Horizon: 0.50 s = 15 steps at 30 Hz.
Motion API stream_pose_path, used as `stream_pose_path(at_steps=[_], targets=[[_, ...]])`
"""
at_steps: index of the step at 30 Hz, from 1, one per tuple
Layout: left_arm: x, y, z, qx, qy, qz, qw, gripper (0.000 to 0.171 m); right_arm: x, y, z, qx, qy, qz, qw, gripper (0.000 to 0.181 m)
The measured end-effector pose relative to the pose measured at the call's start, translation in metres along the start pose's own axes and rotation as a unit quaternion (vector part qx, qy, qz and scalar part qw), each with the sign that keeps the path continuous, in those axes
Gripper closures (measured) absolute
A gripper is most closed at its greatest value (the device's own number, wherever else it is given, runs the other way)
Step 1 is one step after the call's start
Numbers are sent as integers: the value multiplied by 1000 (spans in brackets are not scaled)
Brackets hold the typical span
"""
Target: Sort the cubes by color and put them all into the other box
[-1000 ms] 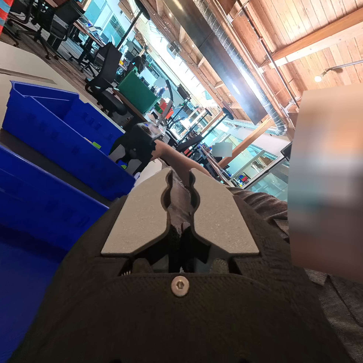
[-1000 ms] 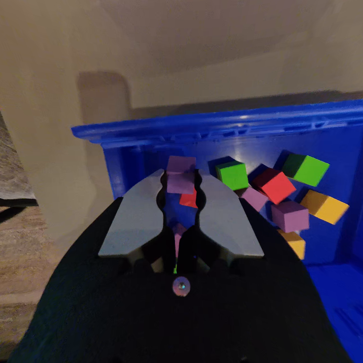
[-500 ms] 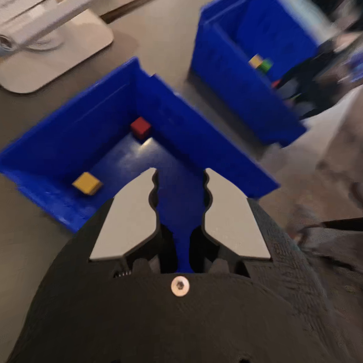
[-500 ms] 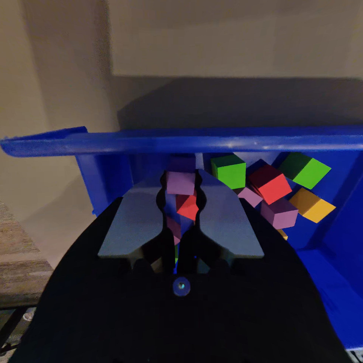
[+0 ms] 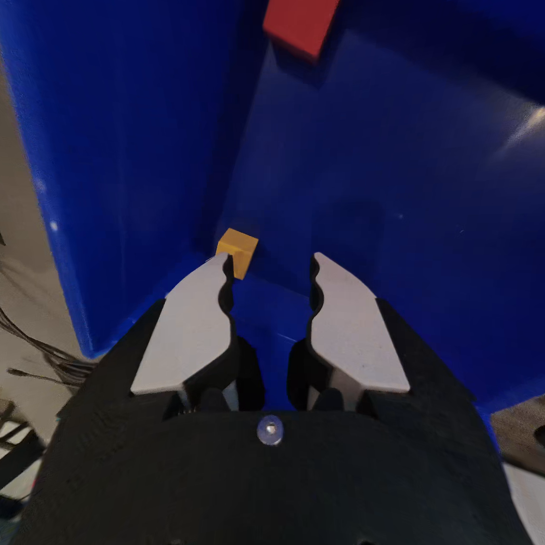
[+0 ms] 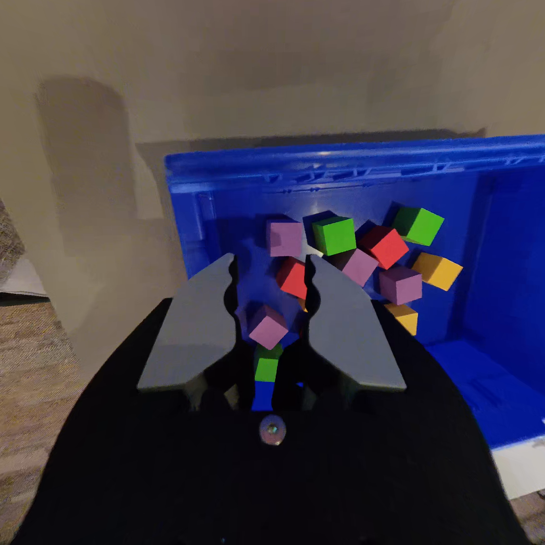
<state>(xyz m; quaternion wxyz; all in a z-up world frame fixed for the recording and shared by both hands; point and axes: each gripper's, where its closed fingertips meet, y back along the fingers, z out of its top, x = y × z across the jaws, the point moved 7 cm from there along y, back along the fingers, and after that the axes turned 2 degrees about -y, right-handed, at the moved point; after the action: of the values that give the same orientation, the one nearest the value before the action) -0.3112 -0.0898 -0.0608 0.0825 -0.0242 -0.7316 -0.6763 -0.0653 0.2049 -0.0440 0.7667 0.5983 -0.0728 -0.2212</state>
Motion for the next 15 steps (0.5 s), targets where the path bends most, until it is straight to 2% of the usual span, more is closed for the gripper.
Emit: stream_pose_path(at_steps=[4,10,15], targets=[[7,-13,-1,47,-51,24,997,120,8,11,0,-21,8,-13,1000,140],[18,-22,0,97,-64,25,993,121,17,11,-1,-16,16,-11,1000,142],[26,-32,-7,134,-73,14,988,141,21,14,0,-27,16,-18,999,144]])
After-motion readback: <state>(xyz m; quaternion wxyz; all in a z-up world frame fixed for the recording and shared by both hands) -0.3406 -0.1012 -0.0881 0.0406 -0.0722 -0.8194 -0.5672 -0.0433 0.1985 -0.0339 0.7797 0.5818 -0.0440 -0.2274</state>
